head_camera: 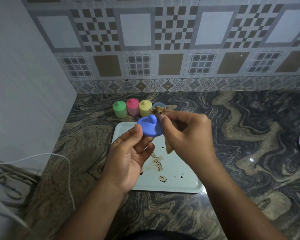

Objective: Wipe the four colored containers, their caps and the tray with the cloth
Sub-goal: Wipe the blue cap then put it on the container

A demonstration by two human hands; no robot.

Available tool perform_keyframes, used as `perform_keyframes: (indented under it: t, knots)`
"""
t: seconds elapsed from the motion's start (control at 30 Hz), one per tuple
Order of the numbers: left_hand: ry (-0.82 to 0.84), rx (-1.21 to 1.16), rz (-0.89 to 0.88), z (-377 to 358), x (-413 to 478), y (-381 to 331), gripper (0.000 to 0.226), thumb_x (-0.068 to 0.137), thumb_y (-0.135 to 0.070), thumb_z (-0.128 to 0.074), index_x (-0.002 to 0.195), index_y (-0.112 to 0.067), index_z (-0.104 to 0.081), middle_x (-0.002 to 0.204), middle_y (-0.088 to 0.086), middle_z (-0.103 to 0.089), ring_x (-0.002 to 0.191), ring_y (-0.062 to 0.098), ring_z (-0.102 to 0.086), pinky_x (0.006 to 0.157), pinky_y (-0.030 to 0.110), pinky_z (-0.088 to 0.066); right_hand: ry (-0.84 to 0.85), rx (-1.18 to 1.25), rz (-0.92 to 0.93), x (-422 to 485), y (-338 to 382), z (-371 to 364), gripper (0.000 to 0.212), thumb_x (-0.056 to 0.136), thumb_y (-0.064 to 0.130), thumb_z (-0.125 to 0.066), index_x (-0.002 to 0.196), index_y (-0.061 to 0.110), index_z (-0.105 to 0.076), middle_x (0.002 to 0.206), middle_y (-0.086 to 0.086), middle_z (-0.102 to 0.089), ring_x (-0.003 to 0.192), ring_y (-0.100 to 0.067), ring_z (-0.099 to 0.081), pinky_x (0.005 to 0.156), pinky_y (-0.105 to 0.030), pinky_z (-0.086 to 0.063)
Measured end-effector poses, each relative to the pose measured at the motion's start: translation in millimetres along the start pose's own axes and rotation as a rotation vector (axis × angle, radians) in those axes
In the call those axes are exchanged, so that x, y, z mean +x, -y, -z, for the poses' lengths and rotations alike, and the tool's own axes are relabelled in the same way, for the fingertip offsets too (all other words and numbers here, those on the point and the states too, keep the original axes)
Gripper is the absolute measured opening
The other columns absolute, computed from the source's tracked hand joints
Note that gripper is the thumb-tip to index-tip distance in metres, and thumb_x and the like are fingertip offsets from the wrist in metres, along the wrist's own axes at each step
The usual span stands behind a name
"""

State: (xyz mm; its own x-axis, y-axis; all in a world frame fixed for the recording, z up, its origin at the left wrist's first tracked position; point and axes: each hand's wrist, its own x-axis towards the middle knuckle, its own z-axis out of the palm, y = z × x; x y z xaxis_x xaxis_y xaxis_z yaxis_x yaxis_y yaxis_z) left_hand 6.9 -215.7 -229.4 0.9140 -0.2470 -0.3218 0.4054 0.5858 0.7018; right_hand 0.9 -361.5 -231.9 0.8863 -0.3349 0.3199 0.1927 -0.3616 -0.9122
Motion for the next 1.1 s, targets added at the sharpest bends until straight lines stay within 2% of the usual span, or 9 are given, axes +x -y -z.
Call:
perform_keyframes:
  t: [0.13,0.33,0.43,0.57,0.67,0.77,0.87,0.97,1.1]
  knots:
    - [0.014,-0.039,0.026,0,4,-7,0.033,0.086,-0.036,-0.058,0.103,-0.013,-0.074,0.093,0.002,-0.074,0.071,0.008,-0.067,0.061,0.022,-0.056,0.06,0.12,-0.052,-2,2,-1,0.013,0.096,0.018,-0.07,0.093,0.014,-0.083,0.044,-0.004,-0.061,0.045,-0.011,-0.052,0.06,-0.042,-0.056]
    - [0.142,0.079,-0.119,0,3,-5,0.039,0.093,-0.031,-0.058,0.125,-0.012,-0.066,0.131,0.01,-0.066,0.122,0.019,-0.062,0.087,0.03,-0.056,0.033,0.12,0.007,-8,4,-6,0.015,0.097,0.02,-0.07,0.105,0.021,-0.082,0.046,-0.013,-0.059,0.045,-0.016,-0.047,0.056,-0.048,-0.053]
    - [0.102,0.119,-0.145,1,3,-5,0.024,0.089,-0.016,-0.06,0.11,-0.013,-0.072,0.114,0.007,-0.074,0.104,0.014,-0.07,0.073,0.023,-0.057,0.009,0.114,0.072,-9,5,-5,0.018,0.097,0.015,-0.07,0.111,0.016,-0.081,0.051,0.011,-0.065,0.04,-0.005,-0.054,0.055,-0.032,-0.053]
    - [0.05,0.086,-0.096,-1,3,-10,0.03,0.085,-0.028,-0.057,0.102,-0.008,-0.07,0.085,0.001,-0.074,0.065,0.005,-0.065,0.046,0.016,-0.044,0.0,0.095,0.086,-6,3,-2,0.017,0.097,0.019,-0.07,0.11,0.018,-0.081,0.047,-0.003,-0.062,0.041,-0.02,-0.055,0.06,-0.047,-0.058]
    - [0.05,0.078,-0.096,-1,7,-10,0.042,0.088,-0.039,-0.051,0.113,-0.009,-0.067,0.093,0.002,-0.074,0.072,0.007,-0.067,0.052,0.018,-0.048,0.008,0.087,0.116,-11,3,-4,0.016,0.096,0.015,-0.072,0.108,0.012,-0.081,0.071,0.003,-0.077,0.053,-0.007,-0.068,0.066,-0.04,-0.062]
    - [0.087,0.059,-0.124,-1,6,-10,0.054,0.096,-0.044,-0.043,0.13,-0.006,-0.06,0.128,0.013,-0.067,0.117,0.022,-0.065,0.083,0.029,-0.057,-0.029,0.049,0.139,-14,-1,-8,0.019,0.093,0.019,-0.071,0.107,0.011,-0.082,0.105,0.002,-0.08,0.065,0.0,-0.07,0.065,-0.031,-0.059]
    - [0.141,0.072,-0.18,0,2,-8,0.035,0.094,-0.029,-0.052,0.111,-0.008,-0.074,0.12,0.013,-0.071,0.112,0.022,-0.068,0.086,0.029,-0.056,-0.053,0.012,0.203,-14,-1,-8,0.017,0.094,0.016,-0.072,0.106,0.011,-0.082,0.123,0.003,-0.075,0.068,0.004,-0.068,0.064,-0.024,-0.057]
    - [0.092,0.096,-0.174,0,1,-10,0.028,0.086,-0.022,-0.054,0.091,-0.011,-0.079,0.098,0.01,-0.077,0.087,0.015,-0.075,0.069,0.024,-0.058,-0.064,0.018,0.223,-12,1,-10,0.016,0.095,0.015,-0.072,0.106,0.009,-0.081,0.109,0.003,-0.079,0.068,0.003,-0.068,0.065,-0.026,-0.057]
    - [0.02,0.181,-0.151,-1,1,-12,0.031,0.084,-0.035,-0.055,0.083,-0.017,-0.08,0.089,0.004,-0.078,0.072,0.009,-0.073,0.048,0.018,-0.048,-0.039,0.08,0.149,-11,4,-6,0.014,0.096,0.013,-0.072,0.107,0.011,-0.081,0.058,0.012,-0.068,0.047,-0.009,-0.065,0.062,-0.039,-0.06]
